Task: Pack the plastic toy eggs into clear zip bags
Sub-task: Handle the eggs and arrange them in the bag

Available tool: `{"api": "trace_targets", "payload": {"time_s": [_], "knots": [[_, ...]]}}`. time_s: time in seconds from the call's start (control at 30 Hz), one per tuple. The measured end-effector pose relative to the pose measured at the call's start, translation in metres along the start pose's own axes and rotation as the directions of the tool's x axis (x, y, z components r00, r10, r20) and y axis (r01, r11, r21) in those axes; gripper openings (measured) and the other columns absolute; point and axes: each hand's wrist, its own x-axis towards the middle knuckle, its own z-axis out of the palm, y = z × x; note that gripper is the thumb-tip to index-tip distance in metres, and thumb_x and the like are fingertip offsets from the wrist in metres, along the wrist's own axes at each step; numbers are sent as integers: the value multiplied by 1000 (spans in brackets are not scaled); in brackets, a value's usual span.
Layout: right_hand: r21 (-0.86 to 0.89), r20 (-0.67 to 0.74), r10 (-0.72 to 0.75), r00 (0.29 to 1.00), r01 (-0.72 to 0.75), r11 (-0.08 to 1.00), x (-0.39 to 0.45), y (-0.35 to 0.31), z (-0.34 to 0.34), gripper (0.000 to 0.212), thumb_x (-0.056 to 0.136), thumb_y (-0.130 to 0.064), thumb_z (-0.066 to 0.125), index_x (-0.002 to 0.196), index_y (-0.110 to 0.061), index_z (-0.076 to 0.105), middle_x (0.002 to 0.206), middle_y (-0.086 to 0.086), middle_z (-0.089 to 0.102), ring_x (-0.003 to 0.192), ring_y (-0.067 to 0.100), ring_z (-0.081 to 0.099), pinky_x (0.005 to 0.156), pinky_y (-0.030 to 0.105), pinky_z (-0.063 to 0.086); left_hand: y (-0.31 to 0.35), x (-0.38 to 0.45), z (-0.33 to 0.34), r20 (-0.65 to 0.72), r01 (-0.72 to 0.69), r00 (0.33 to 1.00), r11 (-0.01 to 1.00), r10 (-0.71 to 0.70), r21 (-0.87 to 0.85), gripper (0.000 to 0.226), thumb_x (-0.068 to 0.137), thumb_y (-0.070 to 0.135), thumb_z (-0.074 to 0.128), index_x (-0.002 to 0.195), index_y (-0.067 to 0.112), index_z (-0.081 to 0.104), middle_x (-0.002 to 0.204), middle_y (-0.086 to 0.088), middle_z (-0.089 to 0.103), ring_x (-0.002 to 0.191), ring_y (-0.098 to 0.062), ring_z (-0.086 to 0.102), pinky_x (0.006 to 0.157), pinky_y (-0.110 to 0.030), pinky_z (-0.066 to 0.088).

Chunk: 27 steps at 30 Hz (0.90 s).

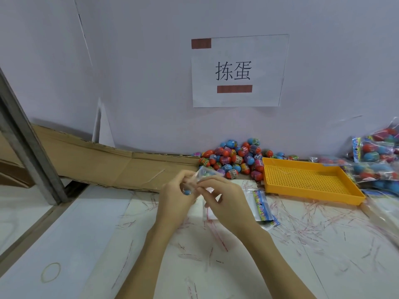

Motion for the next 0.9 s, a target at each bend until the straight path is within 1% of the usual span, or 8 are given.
{"api": "trace_targets", "payload": {"time_s": [0.13, 0.27, 0.47, 0.57, 0.63, 0.7, 0.8, 0.9], "knots": [[-38, -131, 26, 991, -32, 999, 1, 0, 1, 13, 98, -11, 66, 103, -19, 73, 98, -16, 65, 69, -2, 61, 61, 5, 42, 1, 1, -2, 98, 23, 995, 999, -21, -22, 51, 72, 60, 79, 116, 35, 66, 94, 19, 70, 86, 3, 64, 68, -11, 51], [-152, -227, 2, 974, -37, 988, 1, -2, -6, 10, 99, -15, 64, 102, -20, 72, 96, -14, 66, 70, -7, 54, 61, 6, 40, 2, 1, -5, 298, 90, 953, 989, -51, -119, 70, 64, 59, 86, 126, 39, 63, 104, 15, 72, 95, -4, 70, 83, -26, 61], [-144, -273, 9, 962, -50, 988, 3, -2, -10, 17, 99, -12, 65, 112, -17, 75, 104, -6, 72, 73, -7, 55, 63, 5, 42, 2, 0, 0, 353, 112, 935, 973, -34, -203, 48, 74, 43, 91, 117, 39, 69, 101, 12, 74, 87, -14, 75, 80, -34, 64], [-53, -336, 32, 941, -53, 997, 4, -3, -9, 28, 100, -6, 59, 126, -15, 66, 114, -9, 66, 76, 4, 66, 62, 10, 49, -3, 5, -3, 224, 96, 973, 973, -47, -210, 32, 82, 33, 88, 107, 34, 69, 97, 13, 73, 87, -9, 72, 78, -27, 62], [-21, -373, 103, 922, -119, 993, 6, 0, -9, 30, 100, -7, 59, 128, -16, 62, 114, -8, 65, 77, 8, 67, 61, 17, 54, -7, 9, -5, 68, 187, 982, 942, -174, -280, 32, 84, 24, 86, 106, 38, 69, 101, 14, 72, 85, -10, 73, 69, -26, 62], [-42, -356, 188, 915, -216, 975, 6, 7, -7, 25, 99, -8, 59, 122, -19, 62, 110, -8, 64, 81, 7, 66, 64, 25, 58, -12, 12, -9, -45, 279, 941, 845, -335, -457, 30, 86, 15, 83, 108, 31, 71, 111, 1, 73, 80, -20, 77, 63, -26, 60], [-136, -169, 259, 951, -283, 949, 1, 22, -2, 19, 101, -14, 55, 117, -19, 65, 116, -8, 60, 100, 8, 62, 84, 28, 57, -18, 15, -16, -150, 262, 898, 778, -413, -571, 27, 84, 12, 85, 105, 22, 72, 103, -5, 77, 75, -19, 78, 59, -19, 57], [-317, 57, 269, 961, -238, 918, -4, 35, 7, 28, 105, -24, 50, 130, -20, 63, 143, -3, 52, 135, 15, 42, 112, 29, 35, -20, 13, -16, -184, 239, 898, 794, -400, -559, 31, 78, 15, 90, 104, 22, 73, 95, -1, 78, 76, -13, 78, 58, -16, 56]]}}
